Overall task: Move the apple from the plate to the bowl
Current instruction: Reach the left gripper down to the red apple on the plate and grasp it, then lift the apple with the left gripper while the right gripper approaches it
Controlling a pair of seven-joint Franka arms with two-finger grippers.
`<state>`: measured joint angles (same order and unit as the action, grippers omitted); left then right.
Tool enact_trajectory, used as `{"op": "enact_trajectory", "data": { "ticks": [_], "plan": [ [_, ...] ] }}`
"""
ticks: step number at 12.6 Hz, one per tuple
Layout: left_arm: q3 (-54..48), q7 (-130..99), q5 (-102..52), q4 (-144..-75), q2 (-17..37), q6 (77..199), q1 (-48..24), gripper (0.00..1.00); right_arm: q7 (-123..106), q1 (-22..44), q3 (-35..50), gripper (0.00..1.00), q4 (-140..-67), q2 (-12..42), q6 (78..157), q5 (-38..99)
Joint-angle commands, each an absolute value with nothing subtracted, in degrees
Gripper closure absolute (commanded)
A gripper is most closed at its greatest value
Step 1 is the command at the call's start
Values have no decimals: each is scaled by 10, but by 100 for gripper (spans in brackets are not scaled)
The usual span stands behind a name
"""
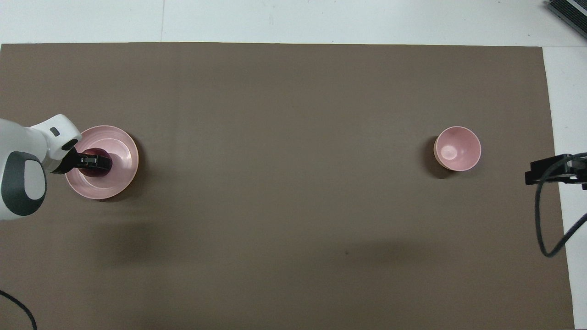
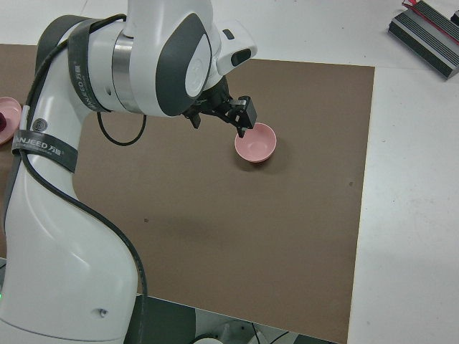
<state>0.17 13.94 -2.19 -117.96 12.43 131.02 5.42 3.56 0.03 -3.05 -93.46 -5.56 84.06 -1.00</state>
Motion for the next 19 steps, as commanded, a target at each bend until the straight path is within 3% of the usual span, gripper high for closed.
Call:
{"op": "enact_trajectory", "data": {
  "ticks": [1,5,10,14,19],
  "plan": [
    [8,101,-19,-1166,120,1290,42,100,16,-9,-28,0,-946,-69,834,0],
    [4,-57,-22,-1123,120,1219,16,100,13,-10,-29,0,-947,-69,835,10],
    [2,-290,-46,-1082,114,1120,-35,100,-4,-56,-31,0,-968,-76,846,126],
    [-1,-315,-286,-1047,115,1087,-35,100,1,-76,-32,0,-1029,-100,886,228],
    [-20,-405,-399,-1022,121,1008,-37,100,-1,-75,-33,0,-1094,-119,896,332]
  ]
}}
